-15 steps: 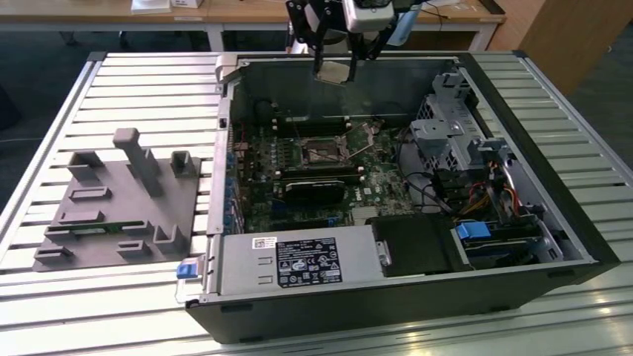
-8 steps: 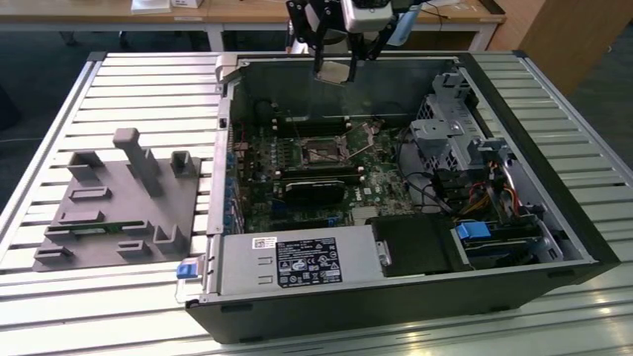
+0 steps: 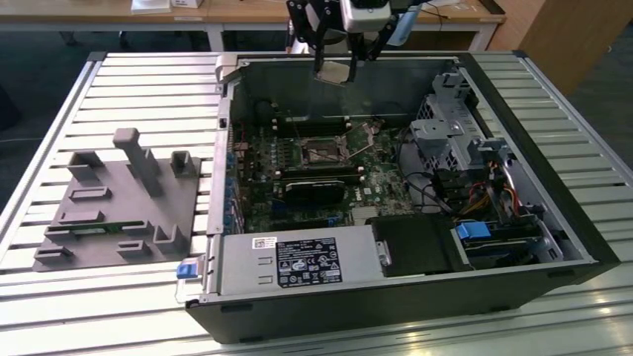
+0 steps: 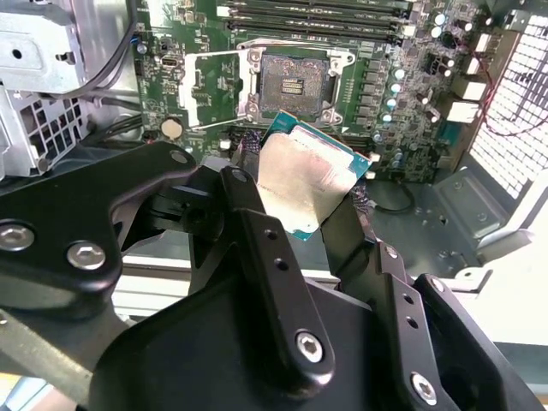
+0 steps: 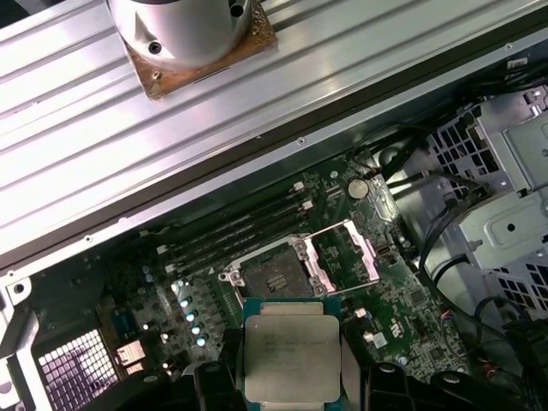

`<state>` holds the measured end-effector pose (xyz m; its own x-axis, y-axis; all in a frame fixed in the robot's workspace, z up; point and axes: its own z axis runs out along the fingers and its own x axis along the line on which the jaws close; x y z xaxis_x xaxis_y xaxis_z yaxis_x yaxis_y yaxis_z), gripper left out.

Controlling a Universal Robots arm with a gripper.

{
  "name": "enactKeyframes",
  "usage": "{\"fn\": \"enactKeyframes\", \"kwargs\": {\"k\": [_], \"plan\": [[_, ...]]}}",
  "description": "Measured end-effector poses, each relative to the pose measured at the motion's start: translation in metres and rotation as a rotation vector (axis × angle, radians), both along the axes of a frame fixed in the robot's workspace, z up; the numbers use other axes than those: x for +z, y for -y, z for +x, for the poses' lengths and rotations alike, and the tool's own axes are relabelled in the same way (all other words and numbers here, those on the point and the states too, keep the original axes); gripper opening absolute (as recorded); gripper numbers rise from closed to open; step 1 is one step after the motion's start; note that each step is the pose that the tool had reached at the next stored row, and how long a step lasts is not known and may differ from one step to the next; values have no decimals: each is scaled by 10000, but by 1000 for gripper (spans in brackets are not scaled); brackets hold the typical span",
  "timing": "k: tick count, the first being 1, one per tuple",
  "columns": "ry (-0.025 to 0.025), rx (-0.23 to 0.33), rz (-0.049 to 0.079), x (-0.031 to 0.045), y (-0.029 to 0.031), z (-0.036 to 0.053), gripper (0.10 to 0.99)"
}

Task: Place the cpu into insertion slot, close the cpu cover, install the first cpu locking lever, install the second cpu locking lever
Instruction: 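Place the cpu into insertion slot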

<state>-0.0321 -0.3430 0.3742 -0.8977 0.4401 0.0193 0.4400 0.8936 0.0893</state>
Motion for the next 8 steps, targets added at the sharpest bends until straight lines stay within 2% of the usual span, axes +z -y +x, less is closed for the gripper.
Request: {"fn": "enactKeyframes", "kwargs": {"k": [8], "plan": [[0,-208,-2,-1,0,0,537]]}}
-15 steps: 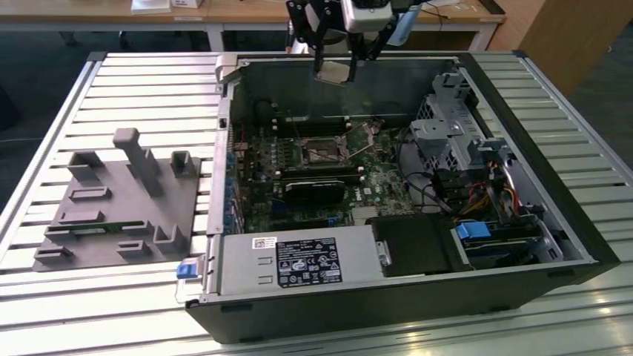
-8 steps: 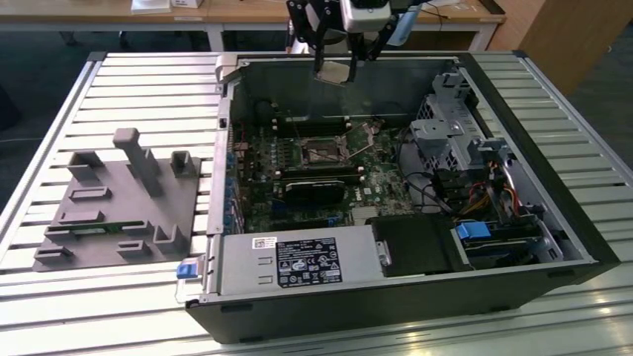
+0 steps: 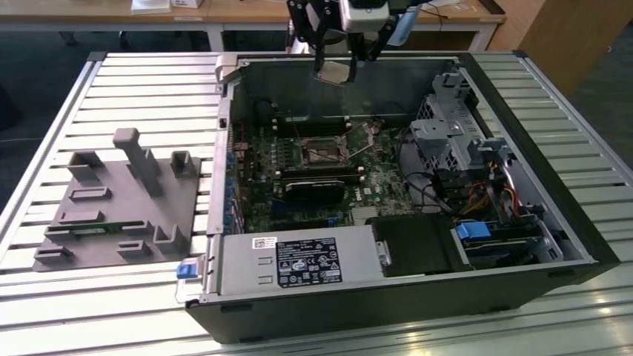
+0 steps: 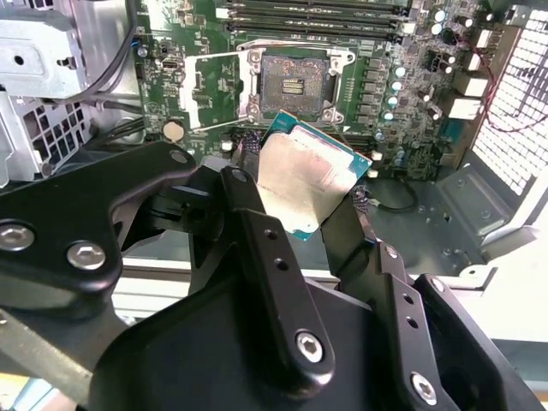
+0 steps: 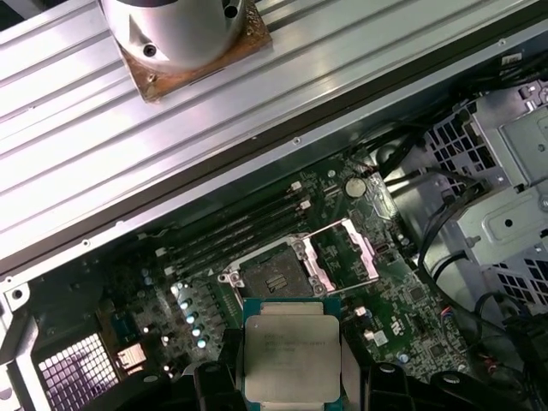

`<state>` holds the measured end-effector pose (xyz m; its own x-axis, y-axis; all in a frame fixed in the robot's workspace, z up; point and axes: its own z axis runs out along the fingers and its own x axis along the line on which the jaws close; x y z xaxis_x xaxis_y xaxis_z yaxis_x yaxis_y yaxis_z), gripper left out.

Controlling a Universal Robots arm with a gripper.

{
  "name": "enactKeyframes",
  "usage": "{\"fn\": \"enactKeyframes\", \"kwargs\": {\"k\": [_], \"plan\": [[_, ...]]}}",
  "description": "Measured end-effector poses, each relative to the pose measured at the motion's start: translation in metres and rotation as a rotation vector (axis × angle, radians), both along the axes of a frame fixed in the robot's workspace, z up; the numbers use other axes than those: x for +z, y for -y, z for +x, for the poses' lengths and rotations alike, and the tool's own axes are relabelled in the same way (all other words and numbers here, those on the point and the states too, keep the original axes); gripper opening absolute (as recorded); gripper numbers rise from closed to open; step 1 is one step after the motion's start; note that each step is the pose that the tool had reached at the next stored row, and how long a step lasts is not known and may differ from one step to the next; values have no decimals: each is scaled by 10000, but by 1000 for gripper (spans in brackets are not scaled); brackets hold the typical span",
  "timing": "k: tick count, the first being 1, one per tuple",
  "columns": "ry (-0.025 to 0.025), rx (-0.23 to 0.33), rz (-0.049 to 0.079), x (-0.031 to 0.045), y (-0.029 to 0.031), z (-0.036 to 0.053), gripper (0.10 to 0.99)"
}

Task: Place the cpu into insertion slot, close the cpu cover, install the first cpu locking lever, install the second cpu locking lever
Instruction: 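Place the cpu into insertion slot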

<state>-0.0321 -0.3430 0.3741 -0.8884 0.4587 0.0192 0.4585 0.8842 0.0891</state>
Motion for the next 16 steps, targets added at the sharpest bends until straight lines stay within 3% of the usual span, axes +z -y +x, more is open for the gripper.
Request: {"fn": "enactKeyframes", "kwargs": {"k": [16], "plan": [[0,-434,-1,-4,0,0,537]]}}
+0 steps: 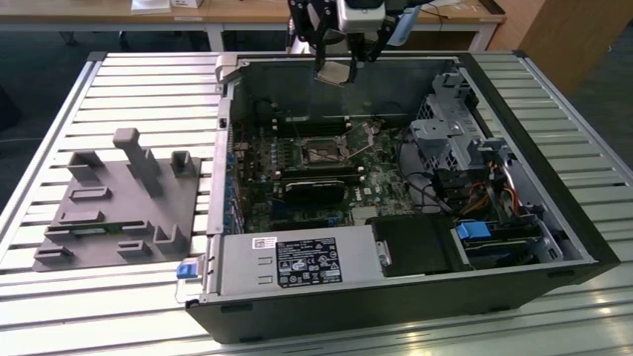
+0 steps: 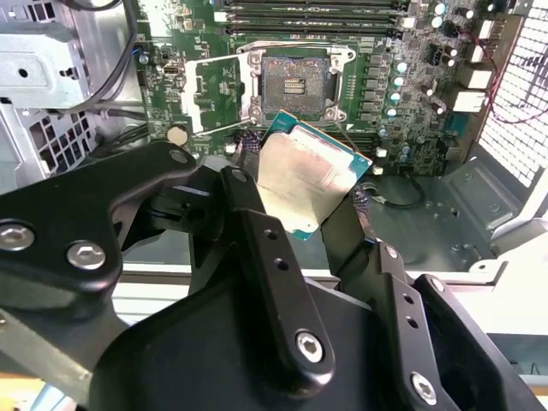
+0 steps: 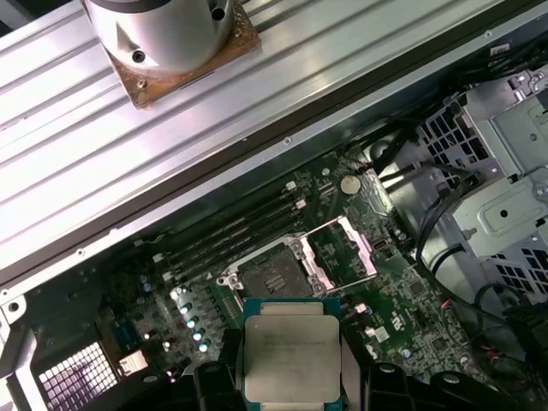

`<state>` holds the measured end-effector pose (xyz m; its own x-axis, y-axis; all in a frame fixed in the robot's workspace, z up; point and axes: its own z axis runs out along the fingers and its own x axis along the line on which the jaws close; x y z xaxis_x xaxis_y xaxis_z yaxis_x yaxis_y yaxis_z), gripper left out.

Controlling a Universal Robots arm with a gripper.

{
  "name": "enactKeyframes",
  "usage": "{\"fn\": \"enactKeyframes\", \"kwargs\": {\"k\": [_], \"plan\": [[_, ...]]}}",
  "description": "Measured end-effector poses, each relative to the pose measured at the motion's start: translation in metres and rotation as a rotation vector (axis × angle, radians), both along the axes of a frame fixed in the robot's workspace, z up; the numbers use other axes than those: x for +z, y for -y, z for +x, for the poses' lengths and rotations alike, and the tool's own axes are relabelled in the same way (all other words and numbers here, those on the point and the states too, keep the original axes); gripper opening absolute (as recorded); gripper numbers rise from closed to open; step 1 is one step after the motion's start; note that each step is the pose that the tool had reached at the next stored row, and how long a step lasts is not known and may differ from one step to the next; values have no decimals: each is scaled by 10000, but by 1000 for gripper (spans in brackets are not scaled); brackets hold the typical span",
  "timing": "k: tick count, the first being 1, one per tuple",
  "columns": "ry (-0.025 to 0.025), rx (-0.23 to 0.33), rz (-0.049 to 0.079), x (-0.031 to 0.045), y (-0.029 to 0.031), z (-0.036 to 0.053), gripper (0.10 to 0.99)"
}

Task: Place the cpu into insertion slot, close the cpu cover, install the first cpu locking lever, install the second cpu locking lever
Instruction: 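Place the cpu into insertion slot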

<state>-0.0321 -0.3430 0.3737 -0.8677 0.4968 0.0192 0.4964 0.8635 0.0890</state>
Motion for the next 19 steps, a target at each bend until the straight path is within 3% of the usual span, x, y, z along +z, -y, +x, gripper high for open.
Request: {"fn": "enactKeyframes", "kwargs": {"k": [19], "plan": [[-1,-625,0,0,-1,0,537]]}}
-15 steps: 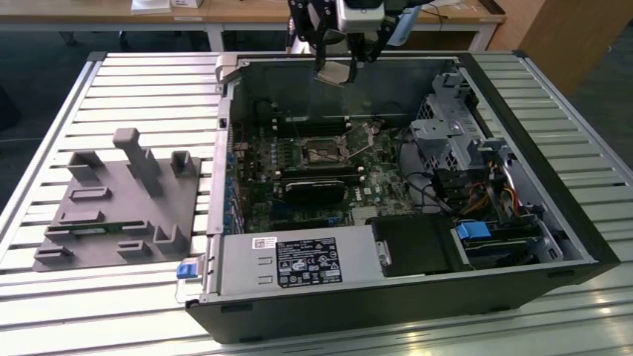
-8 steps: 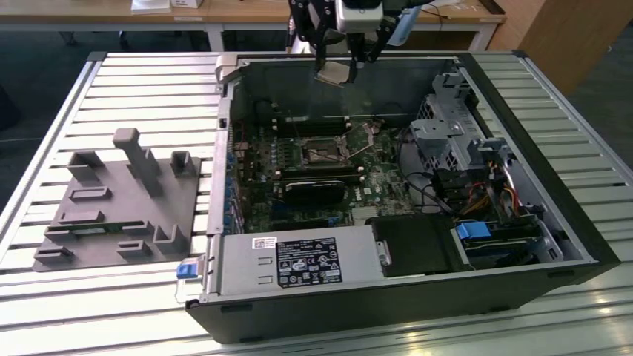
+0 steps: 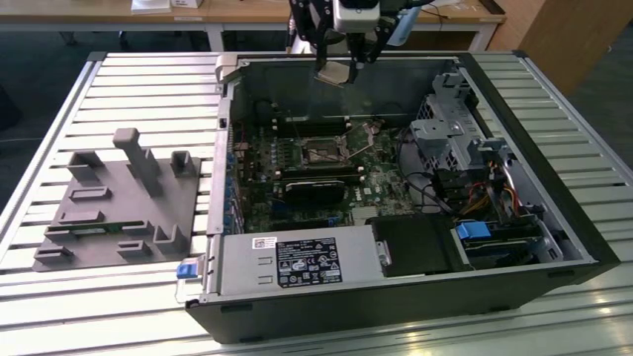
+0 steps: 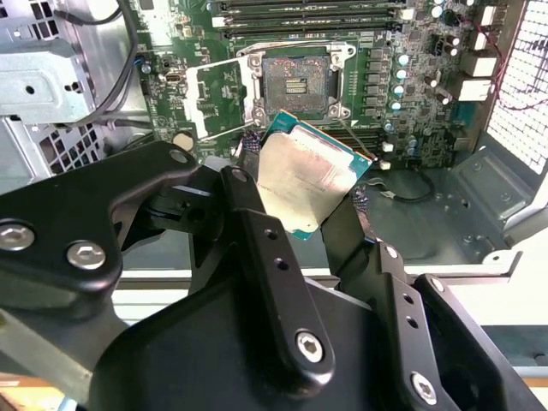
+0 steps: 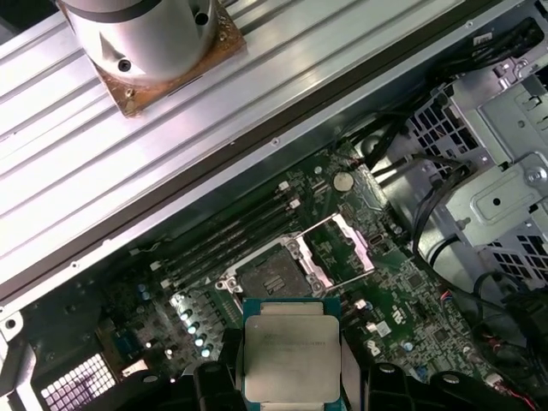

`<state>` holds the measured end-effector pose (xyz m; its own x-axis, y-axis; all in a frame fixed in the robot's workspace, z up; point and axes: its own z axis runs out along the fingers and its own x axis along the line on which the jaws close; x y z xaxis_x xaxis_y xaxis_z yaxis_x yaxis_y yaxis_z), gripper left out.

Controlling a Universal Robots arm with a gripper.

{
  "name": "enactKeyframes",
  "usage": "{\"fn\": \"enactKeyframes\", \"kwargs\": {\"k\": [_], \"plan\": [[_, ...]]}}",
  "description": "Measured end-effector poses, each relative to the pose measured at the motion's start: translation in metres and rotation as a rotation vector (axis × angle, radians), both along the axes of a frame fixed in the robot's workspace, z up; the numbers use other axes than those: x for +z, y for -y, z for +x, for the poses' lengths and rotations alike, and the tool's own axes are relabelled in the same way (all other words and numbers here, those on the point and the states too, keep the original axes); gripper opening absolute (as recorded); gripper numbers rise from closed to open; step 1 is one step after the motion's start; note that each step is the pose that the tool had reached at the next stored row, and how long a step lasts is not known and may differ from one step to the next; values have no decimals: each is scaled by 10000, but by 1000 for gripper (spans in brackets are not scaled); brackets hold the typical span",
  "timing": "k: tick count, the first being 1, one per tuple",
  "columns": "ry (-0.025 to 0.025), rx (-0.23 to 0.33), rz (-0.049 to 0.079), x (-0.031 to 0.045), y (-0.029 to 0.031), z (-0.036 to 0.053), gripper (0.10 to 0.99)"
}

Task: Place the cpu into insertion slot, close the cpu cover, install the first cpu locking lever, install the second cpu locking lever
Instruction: 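Place the cpu into insertion slot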

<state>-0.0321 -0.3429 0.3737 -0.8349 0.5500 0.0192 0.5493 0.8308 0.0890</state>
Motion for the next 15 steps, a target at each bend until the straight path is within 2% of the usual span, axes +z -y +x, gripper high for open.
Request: {"fn": "enactKeyframes", "kwargs": {"k": [15], "plan": [[1,-799,0,-4,-2,0,537]]}}
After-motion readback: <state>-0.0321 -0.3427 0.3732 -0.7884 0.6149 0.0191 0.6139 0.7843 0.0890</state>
